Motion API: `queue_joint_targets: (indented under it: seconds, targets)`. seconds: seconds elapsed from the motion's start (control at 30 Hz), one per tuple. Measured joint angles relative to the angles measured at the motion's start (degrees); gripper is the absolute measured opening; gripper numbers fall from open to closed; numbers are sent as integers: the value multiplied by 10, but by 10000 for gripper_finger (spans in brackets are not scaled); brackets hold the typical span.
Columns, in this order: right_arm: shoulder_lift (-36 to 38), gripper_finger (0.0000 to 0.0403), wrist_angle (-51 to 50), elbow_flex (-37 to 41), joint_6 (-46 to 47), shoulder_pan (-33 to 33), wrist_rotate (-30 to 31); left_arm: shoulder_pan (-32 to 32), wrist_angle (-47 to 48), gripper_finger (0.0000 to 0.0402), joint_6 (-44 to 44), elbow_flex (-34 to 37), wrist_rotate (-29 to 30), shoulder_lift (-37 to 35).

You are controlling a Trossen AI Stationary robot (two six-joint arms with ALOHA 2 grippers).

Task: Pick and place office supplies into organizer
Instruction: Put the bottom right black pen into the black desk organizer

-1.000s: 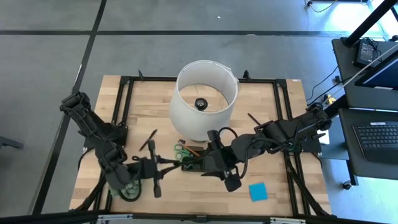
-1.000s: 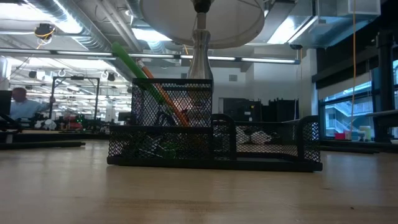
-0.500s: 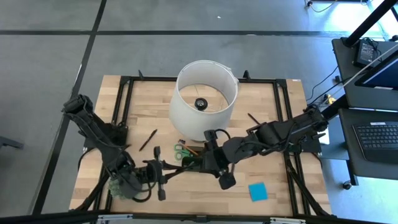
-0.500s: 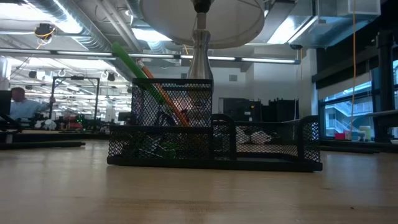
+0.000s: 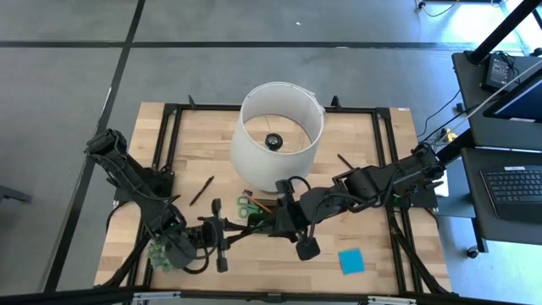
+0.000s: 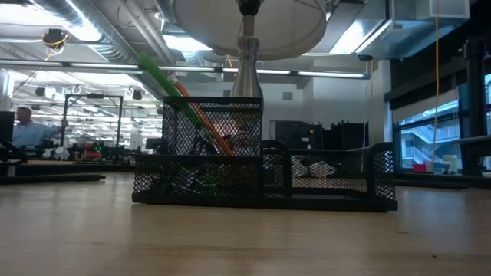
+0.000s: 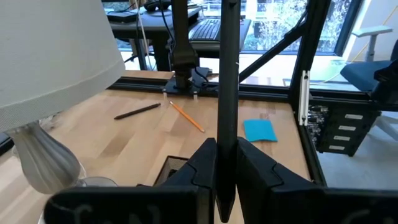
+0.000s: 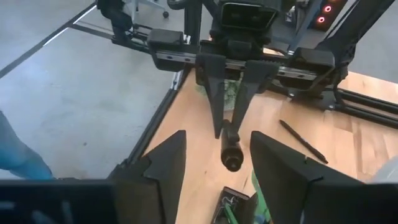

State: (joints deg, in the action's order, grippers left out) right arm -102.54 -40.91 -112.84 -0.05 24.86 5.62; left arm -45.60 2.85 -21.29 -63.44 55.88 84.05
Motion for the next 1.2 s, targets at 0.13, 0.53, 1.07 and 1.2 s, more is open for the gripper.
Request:
queue_joint_targets:
  seconds: [0.13,0.53,1.07,1.2]
  targets:
    - [0,151,0,0,0,0,-2,0,0,33,0,0,0,0]
    - [0,58,5,0,-1,0,16,0,-1,37,11,0,-1,0]
    - [1,41,-3,0,13,0,23,1,-2,54,35,0,-24,0]
    - [1,41,-21,0,18,1,21,0,-1,83,56,0,-48,0]
